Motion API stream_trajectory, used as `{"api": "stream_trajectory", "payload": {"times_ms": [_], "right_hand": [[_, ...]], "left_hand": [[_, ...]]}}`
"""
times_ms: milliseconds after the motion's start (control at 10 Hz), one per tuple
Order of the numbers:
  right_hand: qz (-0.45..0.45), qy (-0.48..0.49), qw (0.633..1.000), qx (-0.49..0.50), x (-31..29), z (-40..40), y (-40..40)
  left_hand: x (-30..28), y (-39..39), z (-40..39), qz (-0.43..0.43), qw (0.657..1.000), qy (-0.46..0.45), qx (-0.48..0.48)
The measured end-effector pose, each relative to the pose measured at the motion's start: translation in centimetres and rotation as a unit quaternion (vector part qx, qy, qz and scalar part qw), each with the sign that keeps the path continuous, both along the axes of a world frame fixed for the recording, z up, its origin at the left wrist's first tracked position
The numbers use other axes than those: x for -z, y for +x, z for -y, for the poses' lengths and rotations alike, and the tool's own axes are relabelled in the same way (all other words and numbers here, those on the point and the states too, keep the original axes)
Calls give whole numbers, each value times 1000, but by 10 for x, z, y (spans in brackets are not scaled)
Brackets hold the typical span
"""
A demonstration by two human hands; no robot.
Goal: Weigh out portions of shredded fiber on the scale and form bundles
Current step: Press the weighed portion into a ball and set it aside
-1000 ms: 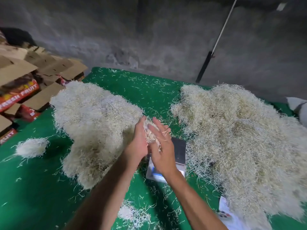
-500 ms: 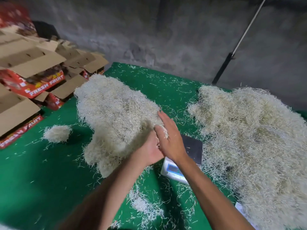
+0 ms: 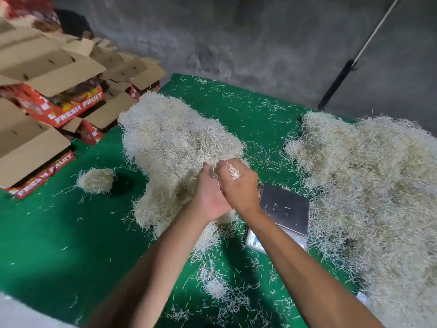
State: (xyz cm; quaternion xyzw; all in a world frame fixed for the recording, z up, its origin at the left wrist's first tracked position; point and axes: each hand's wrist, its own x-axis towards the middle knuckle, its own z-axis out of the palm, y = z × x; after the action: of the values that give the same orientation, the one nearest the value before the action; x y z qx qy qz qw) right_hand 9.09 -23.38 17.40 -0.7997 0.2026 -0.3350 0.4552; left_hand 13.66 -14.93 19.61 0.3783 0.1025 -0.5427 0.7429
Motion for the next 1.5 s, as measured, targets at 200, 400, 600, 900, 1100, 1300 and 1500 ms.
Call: {"api": "stream_trajectory", "payload": {"times_ms": [200, 400, 600, 900, 1100, 1300, 1500], "right_hand": [[-53, 231, 971, 20, 10, -10, 66], [-162, 106, 974, -122, 24, -51, 103], [-199, 105, 947, -229, 40, -54, 121], [-134, 87, 968, -196, 66, -40, 92], [-45, 129, 989, -55, 65, 18, 15], [-58, 137, 986, 80, 70, 96, -85], [-87, 111, 973, 183, 85, 170, -170]], "left_hand": [[9, 22, -15, 76, 997, 1, 22], [39, 76, -49, 103, 993, 43, -38], [63, 149, -102, 92, 961, 57, -253], [68, 92, -61, 153, 986, 36, -60], [60, 22, 7, 194, 980, 22, 38], [71, -50, 104, 106, 990, 30, 88], [90, -116, 195, 75, 985, 34, 155]]}}
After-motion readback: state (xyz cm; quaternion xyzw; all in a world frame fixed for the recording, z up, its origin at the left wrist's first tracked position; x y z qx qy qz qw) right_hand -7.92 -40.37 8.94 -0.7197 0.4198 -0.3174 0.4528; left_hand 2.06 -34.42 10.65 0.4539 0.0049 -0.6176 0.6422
